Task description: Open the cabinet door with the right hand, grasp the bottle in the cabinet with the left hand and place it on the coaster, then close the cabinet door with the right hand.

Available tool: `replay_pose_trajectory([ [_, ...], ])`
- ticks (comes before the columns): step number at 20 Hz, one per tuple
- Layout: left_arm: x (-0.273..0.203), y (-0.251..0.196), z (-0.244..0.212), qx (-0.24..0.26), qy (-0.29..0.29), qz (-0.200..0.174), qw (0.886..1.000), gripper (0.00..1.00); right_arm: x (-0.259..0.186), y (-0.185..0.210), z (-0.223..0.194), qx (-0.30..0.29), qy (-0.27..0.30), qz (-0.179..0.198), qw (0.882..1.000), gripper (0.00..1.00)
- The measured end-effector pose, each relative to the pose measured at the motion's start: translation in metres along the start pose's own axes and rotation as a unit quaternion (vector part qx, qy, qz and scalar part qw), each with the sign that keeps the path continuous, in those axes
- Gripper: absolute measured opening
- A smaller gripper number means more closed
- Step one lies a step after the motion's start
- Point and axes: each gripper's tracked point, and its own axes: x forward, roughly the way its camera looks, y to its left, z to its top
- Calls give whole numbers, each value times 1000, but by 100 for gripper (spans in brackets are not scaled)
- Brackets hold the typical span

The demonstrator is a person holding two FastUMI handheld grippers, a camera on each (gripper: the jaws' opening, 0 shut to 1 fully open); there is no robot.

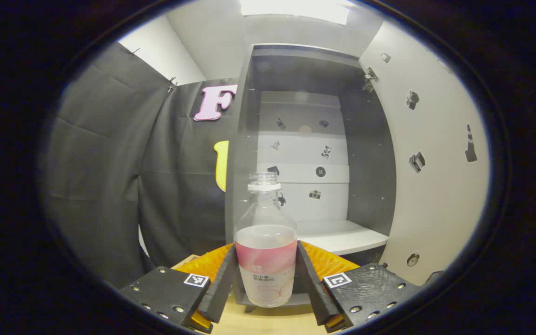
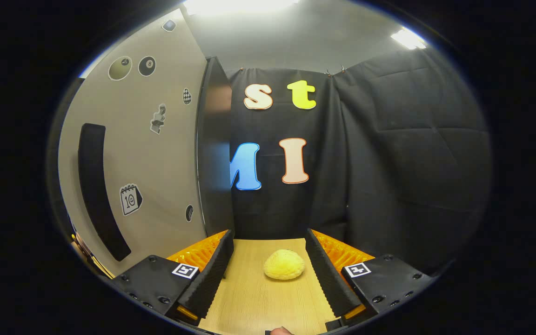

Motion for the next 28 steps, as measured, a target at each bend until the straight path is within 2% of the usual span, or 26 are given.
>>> replay_pose_trajectory([
  [1, -8, 5, -5, 2, 2, 6, 1000, 72, 0, 1, -1, -2, -2, 4, 1000, 98],
  [4, -38, 20, -21, 4, 8, 21, 1000, 72, 1, 2, -3, -6, -5, 9, 1000, 98],
  [10, -82, 34, -64, 2, 27, 31, 999, 72, 8, 10, -17, -3, 6, 22, 1000, 98],
  [15, -105, 43, -108, -16, 55, 43, 997, 72, 9, 13, -29, -7, 18, 19, 1000, 98],
  [16, -110, 44, -120, -14, 65, 46, 997, 72, 9, 13, -31, -8, 22, 18, 1000, 93],
  [23, -136, 56, -187, -44, 119, 68, 990, 75, 9, 17, -39, -17, 32, 18, 999, 93],
  [26, -143, 62, -208, -48, 134, 74, 987, 72, 6, 20, -44, -25, 41, 19, 999, 93],
  [27, -145, 63, -216, -48, 139, 76, 986, 75, 6, 21, -46, -29, 44, 18, 998, 98],
  [28, -147, 64, -223, -48, 145, 78, 985, 72, 5, 21, -48, -32, 46, 18, 998, 93],
])
